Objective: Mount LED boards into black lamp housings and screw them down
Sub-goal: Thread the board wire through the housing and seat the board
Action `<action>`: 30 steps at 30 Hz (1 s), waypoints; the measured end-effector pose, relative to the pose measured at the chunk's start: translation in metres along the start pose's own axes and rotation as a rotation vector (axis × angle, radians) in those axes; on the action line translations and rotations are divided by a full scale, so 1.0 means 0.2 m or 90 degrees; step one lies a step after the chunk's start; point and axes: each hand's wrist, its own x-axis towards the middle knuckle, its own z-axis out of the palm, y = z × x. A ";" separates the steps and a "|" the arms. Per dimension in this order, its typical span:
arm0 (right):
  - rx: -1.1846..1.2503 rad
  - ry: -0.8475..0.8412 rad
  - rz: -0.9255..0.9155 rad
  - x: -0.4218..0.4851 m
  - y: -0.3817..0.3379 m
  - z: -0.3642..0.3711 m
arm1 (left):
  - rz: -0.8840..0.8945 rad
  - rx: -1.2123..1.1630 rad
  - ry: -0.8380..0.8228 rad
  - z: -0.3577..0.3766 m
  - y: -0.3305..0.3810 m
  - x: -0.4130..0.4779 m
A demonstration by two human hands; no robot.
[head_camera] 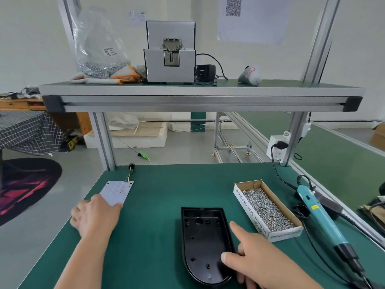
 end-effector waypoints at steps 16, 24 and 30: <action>-0.102 0.309 -0.128 0.18 -0.08 -0.03 | 0.056 -0.071 -0.103 -0.01 -0.02 0.07; -0.064 0.237 -0.204 0.57 -0.40 0.02 | 0.142 -0.092 -0.210 -0.06 -0.06 0.06; -0.108 0.141 -0.196 0.87 -0.70 0.06 | 0.278 -0.143 -0.260 -0.05 -0.12 0.06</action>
